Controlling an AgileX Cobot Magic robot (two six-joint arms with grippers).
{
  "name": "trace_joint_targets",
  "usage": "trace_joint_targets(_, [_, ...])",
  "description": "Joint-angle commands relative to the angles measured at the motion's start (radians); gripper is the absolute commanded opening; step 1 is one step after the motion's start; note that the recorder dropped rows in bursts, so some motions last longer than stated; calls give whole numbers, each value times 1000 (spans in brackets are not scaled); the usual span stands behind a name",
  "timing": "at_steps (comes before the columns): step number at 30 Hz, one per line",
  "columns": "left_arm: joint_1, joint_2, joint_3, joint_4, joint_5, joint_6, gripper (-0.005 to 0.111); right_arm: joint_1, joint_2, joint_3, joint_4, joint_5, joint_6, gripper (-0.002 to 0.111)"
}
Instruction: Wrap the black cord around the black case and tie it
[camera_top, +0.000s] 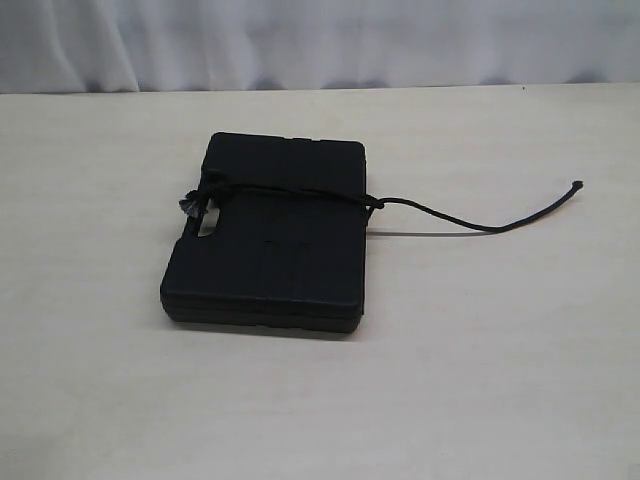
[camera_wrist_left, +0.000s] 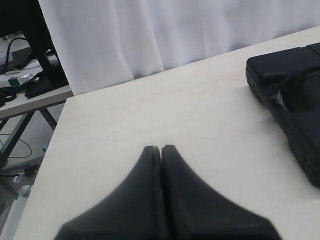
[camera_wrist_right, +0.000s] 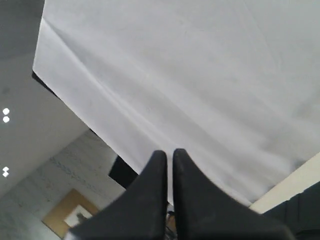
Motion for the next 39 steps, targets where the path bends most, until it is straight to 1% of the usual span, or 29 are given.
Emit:
trace_joint_targets(1, [4,-4,3,-10,-2,-5,0,0,-39,48,95,-5,4,4])
trace_joint_targets(7, [4,-4,3,-10,-2,-5,0,0,-39,69,99,-10,4,4])
trace_joint_targets(9, [4,-4,3,-10,-2,-5,0,0,-39,69,142,45,2,4])
trace_joint_targets(12, [4,-4,3,-10,1,-5,0,0,-39,69,199,74,2,4])
trace_joint_targets(17, [4,-4,3,-10,1,-5,0,-28,-39,69,199,74,2,4])
trace_joint_targets(21, [4,-4,3,-10,1,-5,0,-22,-39,69,176,74,2,4])
trace_joint_targets(23, [4,-4,3,-10,1,-5,0,-35,-39,69,176,74,2,4])
trace_joint_targets(33, [4,-4,3,-10,2,-5,0,-171,-39,69,176,74,2,4])
trace_joint_targets(39, [4,-4,3,-10,2,-5,0,-185,-39,69,176,76,2,4])
